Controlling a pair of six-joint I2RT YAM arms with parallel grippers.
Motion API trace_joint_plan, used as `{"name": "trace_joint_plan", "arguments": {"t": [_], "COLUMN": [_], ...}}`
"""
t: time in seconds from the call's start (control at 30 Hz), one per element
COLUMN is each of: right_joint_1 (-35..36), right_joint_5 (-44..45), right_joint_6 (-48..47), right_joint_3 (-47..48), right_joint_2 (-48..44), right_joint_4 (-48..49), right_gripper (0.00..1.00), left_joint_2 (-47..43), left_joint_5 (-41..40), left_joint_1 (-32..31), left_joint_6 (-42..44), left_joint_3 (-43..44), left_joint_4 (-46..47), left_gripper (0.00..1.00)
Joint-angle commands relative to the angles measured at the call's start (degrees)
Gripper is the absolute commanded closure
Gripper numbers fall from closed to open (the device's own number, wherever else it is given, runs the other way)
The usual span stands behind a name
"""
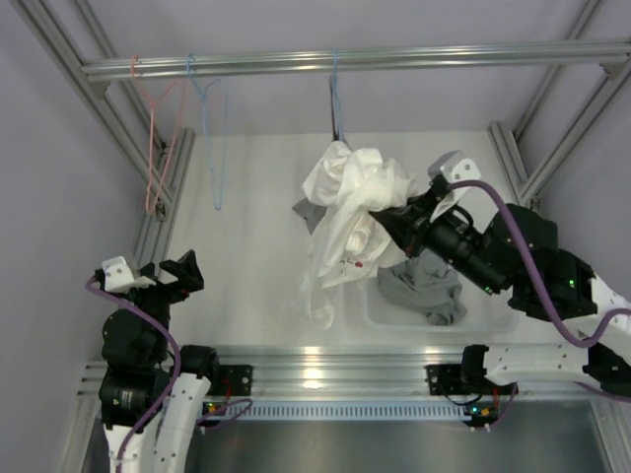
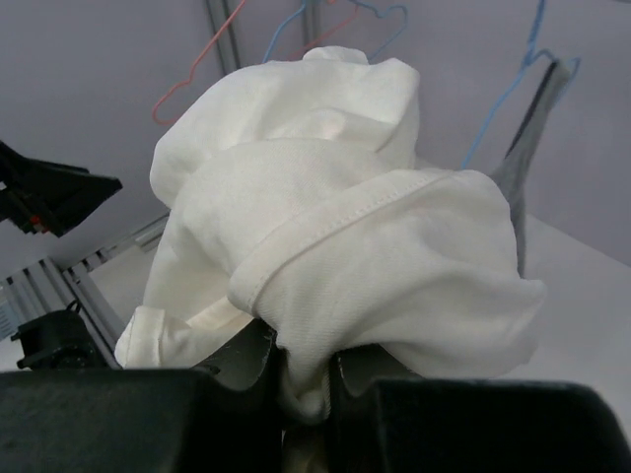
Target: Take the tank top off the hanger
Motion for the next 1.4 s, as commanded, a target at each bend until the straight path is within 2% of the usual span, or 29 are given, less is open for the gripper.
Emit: {"name": "trace_joint_plan", "arguments": {"t": [0.0, 0.3, 0.5, 0.53, 0.63, 0.7, 1.03, 1.13, 1.27, 1.37], "right_joint_1": [0.82, 0.73, 0.82, 0.64, -0.23, -1.46, -3.4, -3.31, -3.49, -4.54], "right_joint_5": [8.44, 29.71, 37.45, 40.94, 46.49, 46.17, 38.62, 38.34, 35.8, 33.25], "right_joint_6": [-3.76, -2.45, 5.81, 7.39, 16.25, 23.29, 41.56, 49.2, 50.73, 53.98], "right_joint_3": [5.54, 5.12, -3.31, -4.2, -7.36, -9.03, -20.55, -24.59, -32.23, -37.67], "right_joint_2": [-1.61, -4.95, -8.9, -9.25, -9.87, -9.87, -9.26, -10.13, -14.87, -13.92], "right_joint_4": [-3.29, -8.13, -13.05, -14.27, -22.96, -29.13, -32.66, -32.31, -25.91, -23.79], "right_gripper": [1.0, 1.0, 1.0, 1.0, 1.0, 1.0, 1.0, 1.0, 1.0, 1.0], "left_joint_2": [-0.59, -1.2, -1.29, -1.29, -1.03, -0.94, -0.94, -1.11, -1.2, -1.2], "left_joint_5": [-0.79, -0.7, -0.35, -0.09, 0.17, 0.35, 0.62, 0.35, 0.44, 0.79], "left_joint_1": [-0.24, -0.24, -0.33, -0.33, -0.59, -0.77, -1.47, -1.47, -1.56, -1.56], "left_joint_6": [-0.65, -0.74, -0.65, -0.65, -0.56, -0.65, -0.65, -0.56, -0.65, -0.65], "left_joint_3": [-0.35, -0.35, -0.44, -0.44, -0.44, -0.44, -0.44, -0.44, -0.44, -0.44], "left_joint_4": [1.86, 1.69, 1.78, 1.78, 1.69, 1.78, 1.69, 1.69, 1.69, 1.69], "left_gripper": [0.01, 0.01, 0.01, 0.01, 0.01, 0.01, 0.01, 0.01, 0.01, 0.01]}}
